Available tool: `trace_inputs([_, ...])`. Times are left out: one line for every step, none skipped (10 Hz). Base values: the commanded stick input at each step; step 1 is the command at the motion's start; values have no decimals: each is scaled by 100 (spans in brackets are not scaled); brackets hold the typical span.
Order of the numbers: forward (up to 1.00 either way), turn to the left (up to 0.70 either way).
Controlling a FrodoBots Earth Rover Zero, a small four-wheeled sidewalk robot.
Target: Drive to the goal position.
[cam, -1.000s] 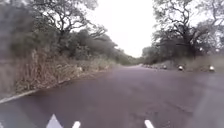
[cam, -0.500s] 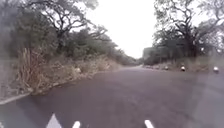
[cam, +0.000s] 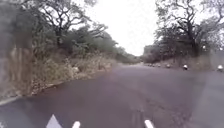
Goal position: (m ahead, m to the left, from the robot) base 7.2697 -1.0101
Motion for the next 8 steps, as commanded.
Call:
trace_inputs([70,-35])
trace_inputs([70,-35])
trace_inputs([70,-35])
trace_inputs([70,-35])
trace_inputs([70,-35])
trace_inputs([70,-35])
trace_inputs([70,-35])
trace_inputs([70,-35])
